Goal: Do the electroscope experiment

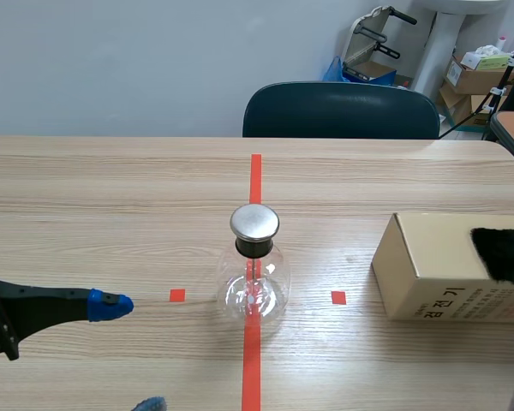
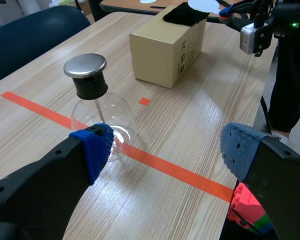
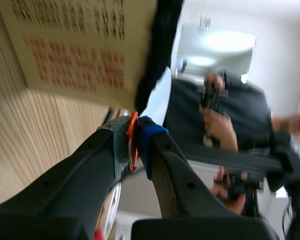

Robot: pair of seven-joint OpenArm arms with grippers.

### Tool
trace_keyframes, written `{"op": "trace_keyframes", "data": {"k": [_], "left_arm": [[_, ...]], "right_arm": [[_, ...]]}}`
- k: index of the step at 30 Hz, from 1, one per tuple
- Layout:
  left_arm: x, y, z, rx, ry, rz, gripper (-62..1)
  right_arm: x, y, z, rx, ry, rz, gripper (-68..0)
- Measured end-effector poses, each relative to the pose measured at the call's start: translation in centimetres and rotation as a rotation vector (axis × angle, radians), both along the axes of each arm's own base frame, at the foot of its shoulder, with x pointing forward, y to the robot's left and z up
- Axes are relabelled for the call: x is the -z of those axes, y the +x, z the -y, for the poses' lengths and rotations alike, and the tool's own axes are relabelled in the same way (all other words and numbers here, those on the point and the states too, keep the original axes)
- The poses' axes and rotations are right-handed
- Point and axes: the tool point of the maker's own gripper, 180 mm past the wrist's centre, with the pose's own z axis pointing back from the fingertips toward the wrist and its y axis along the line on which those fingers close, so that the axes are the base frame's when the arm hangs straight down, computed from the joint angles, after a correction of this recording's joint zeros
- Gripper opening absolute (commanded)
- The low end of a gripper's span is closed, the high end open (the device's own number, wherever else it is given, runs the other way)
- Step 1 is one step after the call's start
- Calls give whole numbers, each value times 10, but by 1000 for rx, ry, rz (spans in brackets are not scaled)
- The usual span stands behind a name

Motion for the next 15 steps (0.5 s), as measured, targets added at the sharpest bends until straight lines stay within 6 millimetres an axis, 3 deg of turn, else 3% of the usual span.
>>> {"op": "trace_keyframes", "data": {"k": [4,6,8,12,15], "left_arm": [[0,0,0,0,0,0,-142],[0,0,0,0,0,0,-142],[0,0,0,0,0,0,-142],[0,0,0,0,0,0,-142],[0,0,0,0,0,0,-142]], "right_arm": [[6,-7,-47,-263,29,-39,-658],[7,-9,-52,-290,35,-43,-658],[6,-6,-44,-238,30,-34,-658],[-2,1,10,85,8,21,-658],[-2,0,14,100,4,21,-658]]}}
